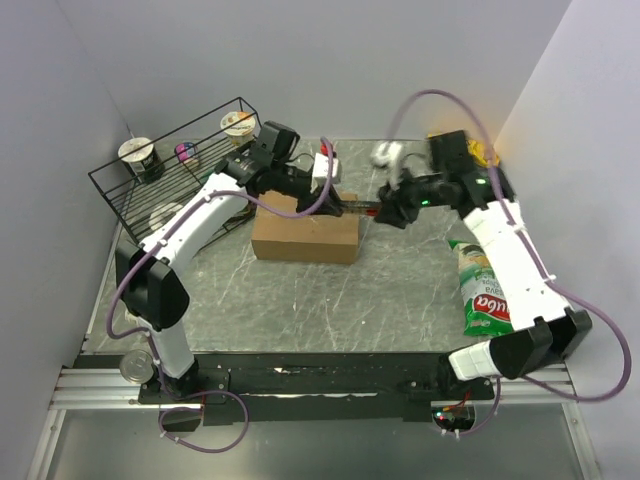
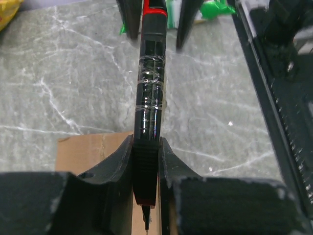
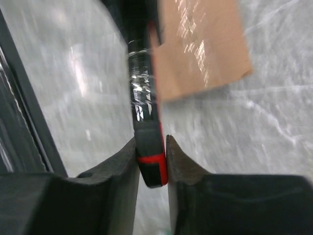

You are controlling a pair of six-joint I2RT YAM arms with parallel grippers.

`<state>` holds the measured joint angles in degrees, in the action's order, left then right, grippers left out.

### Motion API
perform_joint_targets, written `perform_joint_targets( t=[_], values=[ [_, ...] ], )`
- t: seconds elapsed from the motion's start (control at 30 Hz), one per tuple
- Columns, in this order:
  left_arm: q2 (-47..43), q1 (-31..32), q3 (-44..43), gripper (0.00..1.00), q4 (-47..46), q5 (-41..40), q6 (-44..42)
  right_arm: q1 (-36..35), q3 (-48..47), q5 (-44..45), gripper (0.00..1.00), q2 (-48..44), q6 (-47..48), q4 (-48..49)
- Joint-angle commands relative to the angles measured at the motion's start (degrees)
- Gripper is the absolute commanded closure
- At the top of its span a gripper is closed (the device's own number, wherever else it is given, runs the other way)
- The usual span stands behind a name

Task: Unpack the express box
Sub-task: Cut the express box at the center of the board.

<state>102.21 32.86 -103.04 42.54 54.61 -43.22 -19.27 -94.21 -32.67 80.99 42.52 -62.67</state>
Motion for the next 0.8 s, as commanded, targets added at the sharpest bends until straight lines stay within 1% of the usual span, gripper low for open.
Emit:
perform_joint_targets(
  t=[0.0, 0.03, 0.07, 0.1, 0.13, 0.17, 0.2, 0.23, 0.27, 0.3, 0.37, 0.4, 0.47, 0.5, 0.57, 0.6, 0.67, 0.77],
  values=[
    [-2.54, -4.81, 3.89, 0.99, -16.65, 12.84, 18.21, 14.93, 7.0, -22.93, 0.36, -10.03, -26.38, 20.78],
    [-2.98, -6.74, 5.38, 0.99, -22.1, 15.15, 31.4, 18.7, 12.68, -25.58, 0.28, -11.54, -31.57, 25.54],
    [-3.68, -7.45, 7.05, 0.99, -37.47, 17.44, 39.1, 19.0, 14.65, -29.17, 0.23, -12.6, -37.71, 32.2],
    [-4.04, -7.9, 10.64, 0.99, -45.28, 20.07, 47.36, 19.09, 15.98, -30.25, 0.23, -13.66, -39.34, 33.66],
    [-4.21, -8.07, 12.24, 0.99, -51.8, 21.05, 59.27, 19.0, 17.56, -31.4, 0.22, -13.84, -40.32, 34.71],
    [-4.13, -8.08, 13.38, 0.99, -62.56, 21.85, 63.92, 19.0, 18.44, -32.54, 0.22, -14.02, -42.41, 38.03],
    [-3.78, -7.99, 14.7, 0.99, -66.5, 22.29, 67.97, 19.0, 19.67, -33.59, 0.22, -14.45, -46.26, 40.94],
    [-3.52, -7.73, 15.41, 0.99, -71.15, 23.08, 75.32, 19.0, 21.86, -33.95, 0.22, -14.63, -48.82, 44.45],
    [-3.16, -7.55, 16.72, 0.99, -77.11, 23.35, 78.17, 18.48, 22.4, -34.04, 0.22, -14.63, -51.9, 48.14],
    [-2.99, -7.38, 16.82, 0.99, -78.04, 23.44, 80.46, 17.87, 22.58, -33.61, 0.22, -14.02, -52.62, 49.3],
    [-2.2, -6.76, 15.78, 0.99, -76.92, 24.57, 80.05, 16.64, 22.5, -33.34, 0.22, -13.32, -54.64, 51.33],
    [-1.93, -6.58, 15.6, 0.99, -77.34, 24.84, 80.83, 16.37, 22.41, -32.47, 0.22, -12.71, -55.52, 53.77],
    [-1.67, -6.23, 15.51, 0.99, -78.49, 25.19, 81.72, 15.67, 21.97, -30.98, 0.22, -11.91, -56.75, 54.94],
    [-1.49, -6.14, 15.16, 0.99, -77.45, 25.28, 81.2, 15.49, 21.88, -30.53, 0.22, -11.04, -57.28, 56.59],
    [-1.06, -5.97, 14.37, 0.99, -76.56, 25.72, 80.75, 15.31, 21.36, -30.79, 0.22, -9.98, -59.04, 58.1],
    [-0.88, -5.88, 14.28, 0.99, -76.73, 25.9, 81.27, 15.22, 21.0, -30.88, 0.22, -9.11, -60.0, 60.37],
    [-0.53, -5.79, 14.19, 0.99, -77.26, 25.73, 81.8, 14.96, 20.56, -32.28, 0.22, -8.22, -62.46, 62.32],
    [-0.35, -5.79, 14.36, 0.99, -77.26, 25.37, 82.07, 13.56, 18.9, -35.36, 0.24, -6.55, -63.09, 63.9]
  ],
)
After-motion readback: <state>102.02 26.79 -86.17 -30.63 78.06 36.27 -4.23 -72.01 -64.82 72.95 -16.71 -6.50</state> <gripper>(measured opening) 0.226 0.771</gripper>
